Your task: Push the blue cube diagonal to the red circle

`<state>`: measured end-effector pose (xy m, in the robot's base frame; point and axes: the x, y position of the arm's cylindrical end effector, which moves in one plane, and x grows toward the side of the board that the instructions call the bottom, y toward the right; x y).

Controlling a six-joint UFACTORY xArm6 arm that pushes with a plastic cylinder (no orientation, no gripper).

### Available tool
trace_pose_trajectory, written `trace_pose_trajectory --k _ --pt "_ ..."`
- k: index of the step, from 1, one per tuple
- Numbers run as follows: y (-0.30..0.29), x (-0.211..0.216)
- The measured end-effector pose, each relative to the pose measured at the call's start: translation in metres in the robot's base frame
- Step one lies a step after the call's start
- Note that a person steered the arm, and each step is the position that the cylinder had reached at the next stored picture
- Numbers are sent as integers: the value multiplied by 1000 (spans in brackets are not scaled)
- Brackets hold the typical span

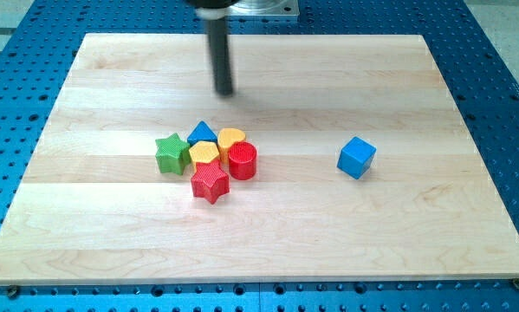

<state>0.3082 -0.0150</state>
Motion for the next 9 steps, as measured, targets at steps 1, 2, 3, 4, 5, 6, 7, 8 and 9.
trace_pose_trajectory --k 1,2,3,4,5,6,7,8,9 --pt "114 7" --pt "149 78" --pt "177 115" --pt "98 172" --pt "72 211" --pt "104 178" --pt "153 189" --pt "155 225" --pt "183 253"
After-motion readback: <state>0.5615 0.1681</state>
